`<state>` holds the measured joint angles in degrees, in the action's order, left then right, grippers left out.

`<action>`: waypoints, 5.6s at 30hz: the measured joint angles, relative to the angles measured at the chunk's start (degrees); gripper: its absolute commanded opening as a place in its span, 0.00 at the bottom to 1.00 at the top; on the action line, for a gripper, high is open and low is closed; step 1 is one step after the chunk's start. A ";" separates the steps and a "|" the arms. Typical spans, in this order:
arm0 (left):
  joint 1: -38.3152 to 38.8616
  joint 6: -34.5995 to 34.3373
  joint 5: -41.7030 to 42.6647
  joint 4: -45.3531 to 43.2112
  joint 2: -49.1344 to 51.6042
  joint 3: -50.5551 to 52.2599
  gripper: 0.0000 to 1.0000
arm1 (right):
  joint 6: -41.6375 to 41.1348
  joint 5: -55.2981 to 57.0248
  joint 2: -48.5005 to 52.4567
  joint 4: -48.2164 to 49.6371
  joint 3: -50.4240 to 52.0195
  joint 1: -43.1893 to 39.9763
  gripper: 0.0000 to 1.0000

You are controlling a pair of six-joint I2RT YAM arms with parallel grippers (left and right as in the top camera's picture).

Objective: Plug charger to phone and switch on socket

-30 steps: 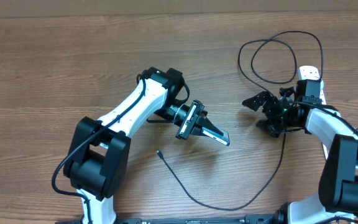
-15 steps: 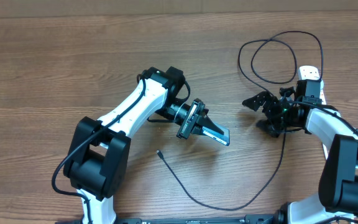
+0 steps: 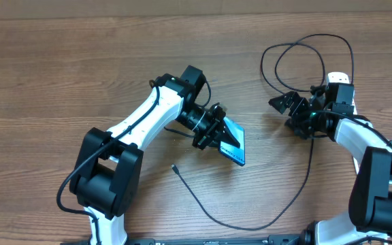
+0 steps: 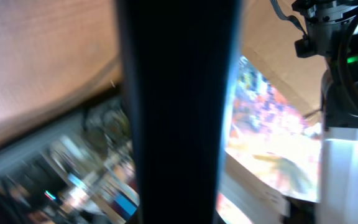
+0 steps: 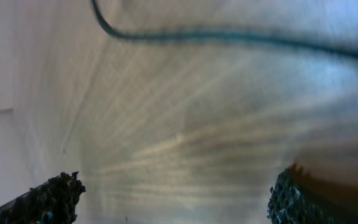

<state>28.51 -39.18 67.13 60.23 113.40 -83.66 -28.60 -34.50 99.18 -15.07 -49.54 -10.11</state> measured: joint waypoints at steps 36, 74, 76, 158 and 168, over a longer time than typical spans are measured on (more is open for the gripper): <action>-25.42 39.56 -10.84 -3.63 0.00 0.07 0.04 | 4.83 16.02 0.11 -33.90 -20.74 40.00 0.91; -35.26 41.33 -11.28 -1.68 0.00 0.07 0.04 | 13.42 33.59 14.84 -43.06 -24.57 55.54 0.77; -35.26 41.33 -11.28 -1.68 0.00 0.07 0.04 | 13.88 34.12 14.84 -42.34 -24.63 55.60 0.60; -35.26 42.16 -11.91 -0.48 0.00 0.07 0.04 | 21.42 32.96 14.88 -41.07 -24.81 46.29 0.62; -35.26 42.16 -11.91 -0.46 0.00 0.07 0.04 | 25.77 32.48 15.21 -41.27 -25.83 59.91 0.77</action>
<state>-6.74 2.98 55.22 59.77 113.40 -83.59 -2.83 -2.02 114.39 -56.34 -75.37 49.80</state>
